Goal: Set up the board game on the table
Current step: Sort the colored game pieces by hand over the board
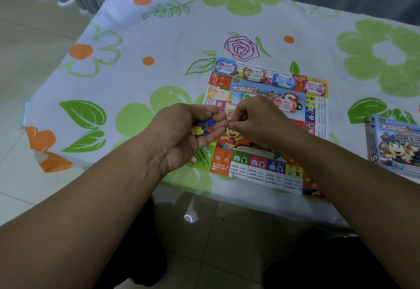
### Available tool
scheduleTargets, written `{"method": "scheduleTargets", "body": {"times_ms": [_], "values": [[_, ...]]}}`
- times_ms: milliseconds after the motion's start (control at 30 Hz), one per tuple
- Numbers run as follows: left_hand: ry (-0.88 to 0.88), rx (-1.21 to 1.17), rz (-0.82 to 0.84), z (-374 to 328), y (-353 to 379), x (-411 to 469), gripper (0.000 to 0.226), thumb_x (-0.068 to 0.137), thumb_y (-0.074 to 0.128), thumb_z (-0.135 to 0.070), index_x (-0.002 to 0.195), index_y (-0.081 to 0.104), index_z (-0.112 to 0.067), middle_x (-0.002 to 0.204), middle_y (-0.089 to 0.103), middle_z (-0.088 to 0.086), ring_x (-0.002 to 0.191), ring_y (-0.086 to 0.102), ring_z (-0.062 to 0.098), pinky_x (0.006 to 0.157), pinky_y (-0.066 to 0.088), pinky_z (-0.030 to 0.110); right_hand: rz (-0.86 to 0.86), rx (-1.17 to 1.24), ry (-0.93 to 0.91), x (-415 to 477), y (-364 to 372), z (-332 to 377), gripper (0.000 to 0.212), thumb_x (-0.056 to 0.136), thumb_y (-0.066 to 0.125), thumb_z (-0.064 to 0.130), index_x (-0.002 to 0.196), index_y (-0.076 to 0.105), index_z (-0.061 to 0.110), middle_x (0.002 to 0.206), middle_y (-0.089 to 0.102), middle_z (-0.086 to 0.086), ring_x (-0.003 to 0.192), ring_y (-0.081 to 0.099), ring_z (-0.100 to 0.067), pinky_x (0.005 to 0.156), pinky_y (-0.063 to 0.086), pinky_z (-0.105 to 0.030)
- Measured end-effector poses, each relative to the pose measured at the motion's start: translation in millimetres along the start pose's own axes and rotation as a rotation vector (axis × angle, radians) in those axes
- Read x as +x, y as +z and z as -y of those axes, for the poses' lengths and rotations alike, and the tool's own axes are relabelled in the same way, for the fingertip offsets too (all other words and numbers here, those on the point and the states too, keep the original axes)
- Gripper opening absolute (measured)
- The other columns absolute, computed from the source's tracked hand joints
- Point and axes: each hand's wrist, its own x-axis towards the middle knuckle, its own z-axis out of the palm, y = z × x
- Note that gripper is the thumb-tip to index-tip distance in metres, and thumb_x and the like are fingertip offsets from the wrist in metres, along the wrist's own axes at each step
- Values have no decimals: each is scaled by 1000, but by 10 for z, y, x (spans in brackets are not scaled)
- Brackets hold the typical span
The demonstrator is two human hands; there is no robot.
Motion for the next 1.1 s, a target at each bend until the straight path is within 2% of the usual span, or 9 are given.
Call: {"method": "scheduleTargets", "body": {"times_ms": [200,333,467,533,633,700,833,967,1100], "values": [[-32,23,20,3,-3,8,33,93,36,7,99,69,5,96,74,21,85,73,30,77,63,37,-67,-44,-15,19,-10,-7,5,88,68,11,86,69,16,81,65,5,77,63,-13,72,56,-40],[-30,25,30,21,10,20,35,92,35,7,101,68,5,94,73,21,86,73,31,76,63,36,-147,64,-131,-56,-108,127,5,88,66,11,89,70,15,80,65,8,70,57,-2,67,48,-27],[-27,47,37,45,35,26,33,93,37,7,99,69,4,91,70,19,84,71,30,76,63,35,-132,172,-229,-141,-148,217,14,87,64,10,93,72,19,74,64,12,56,55,1,56,41,-16],[-22,42,19,54,54,33,28,91,42,9,97,69,4,92,70,19,77,71,28,76,63,35,-108,185,-255,-165,-151,215,13,87,67,10,94,74,19,75,64,12,58,56,2,57,37,-11],[-24,30,34,65,66,44,32,88,47,11,111,68,8,105,72,19,75,72,25,76,63,35,-68,121,-284,-168,-131,178,12,88,72,21,99,75,25,88,60,11,72,55,4,69,42,-21],[-38,36,45,70,70,45,34,87,47,11,114,67,10,103,71,20,73,73,25,75,63,34,-36,79,-295,-172,-125,156,14,91,70,21,103,74,25,91,57,8,78,53,2,72,44,-27],[-75,20,68,71,73,43,35,88,46,11,119,63,13,106,71,23,87,71,32,72,63,35,-4,43,-279,-193,-138,150,10,90,71,20,99,74,22,93,57,9,82,54,0,73,45,-28],[-94,9,84,65,65,28,32,91,45,8,119,61,13,104,72,23,86,73,31,73,63,35,0,132,-212,-198,-156,168,3,88,73,20,90,73,21,85,63,12,74,57,2,68,44,-23],[-127,-76,69,46,40,11,33,96,40,6,118,62,15,97,67,23,77,70,26,70,64,34,-67,292,-127,-206,-216,193,3,89,71,14,86,71,14,75,66,4,57,54,3,60,45,-21]]}}
